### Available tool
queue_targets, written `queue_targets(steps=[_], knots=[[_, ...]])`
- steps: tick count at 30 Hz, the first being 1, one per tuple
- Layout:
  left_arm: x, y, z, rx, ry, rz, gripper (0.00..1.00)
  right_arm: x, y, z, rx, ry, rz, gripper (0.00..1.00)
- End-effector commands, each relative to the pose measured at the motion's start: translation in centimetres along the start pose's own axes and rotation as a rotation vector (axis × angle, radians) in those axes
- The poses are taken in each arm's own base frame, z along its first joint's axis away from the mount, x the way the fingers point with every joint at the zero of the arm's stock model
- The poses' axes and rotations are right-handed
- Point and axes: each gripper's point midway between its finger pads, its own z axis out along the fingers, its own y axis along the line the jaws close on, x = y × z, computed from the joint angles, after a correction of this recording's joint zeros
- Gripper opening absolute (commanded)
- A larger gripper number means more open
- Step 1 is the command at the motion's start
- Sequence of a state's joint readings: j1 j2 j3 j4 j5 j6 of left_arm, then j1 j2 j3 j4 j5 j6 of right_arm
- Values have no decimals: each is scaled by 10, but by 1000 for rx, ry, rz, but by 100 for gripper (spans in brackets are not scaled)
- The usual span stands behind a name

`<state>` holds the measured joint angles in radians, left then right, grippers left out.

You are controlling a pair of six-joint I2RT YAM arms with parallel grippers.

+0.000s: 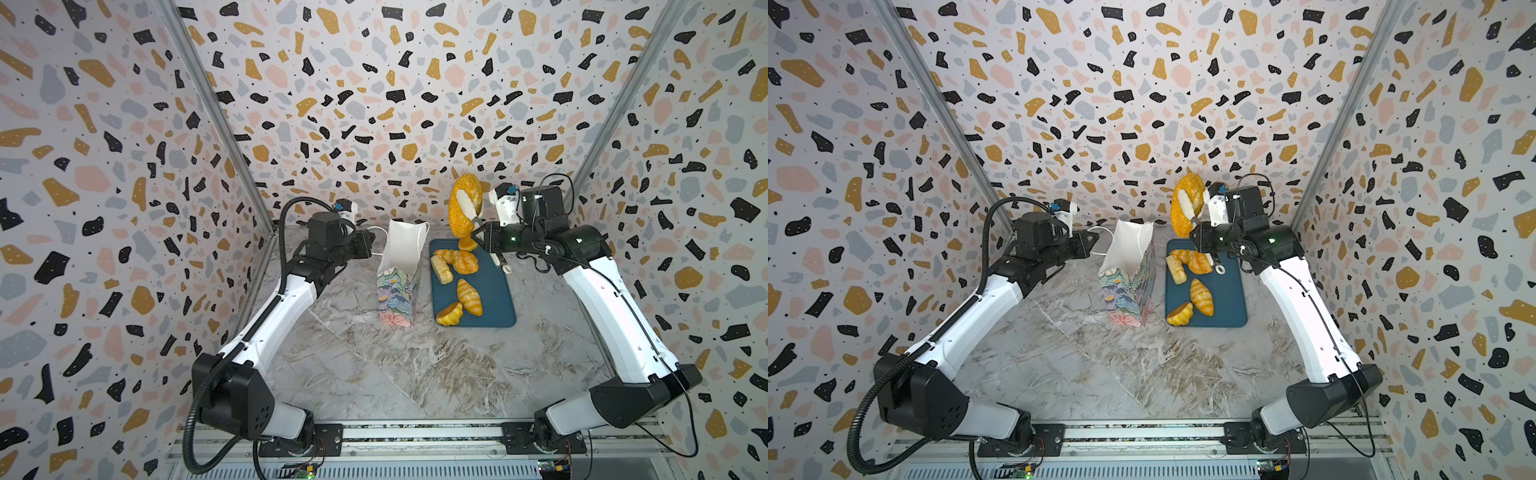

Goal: Place the fake bread into the paper bag
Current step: 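Lift the sesame loaf with the tongs toward the bag held by the left gripper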

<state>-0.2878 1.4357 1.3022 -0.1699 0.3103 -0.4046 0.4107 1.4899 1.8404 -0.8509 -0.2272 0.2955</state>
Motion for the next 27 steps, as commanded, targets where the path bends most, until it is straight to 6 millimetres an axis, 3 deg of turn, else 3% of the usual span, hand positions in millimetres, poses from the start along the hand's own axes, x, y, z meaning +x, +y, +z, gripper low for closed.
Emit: queue_targets(steps=[1,12,27], knots=[[-11,-9,-9,35,-46,18,0,-38,33,-21,-83,-141,-60,23],[-12,-10,-10,42,-50,15,0,-64,79,-25,-152,-214,-132,23],[-12,-12,-11,54,-53,15,0,-70,129,-11,-236,-257,-191,24]])
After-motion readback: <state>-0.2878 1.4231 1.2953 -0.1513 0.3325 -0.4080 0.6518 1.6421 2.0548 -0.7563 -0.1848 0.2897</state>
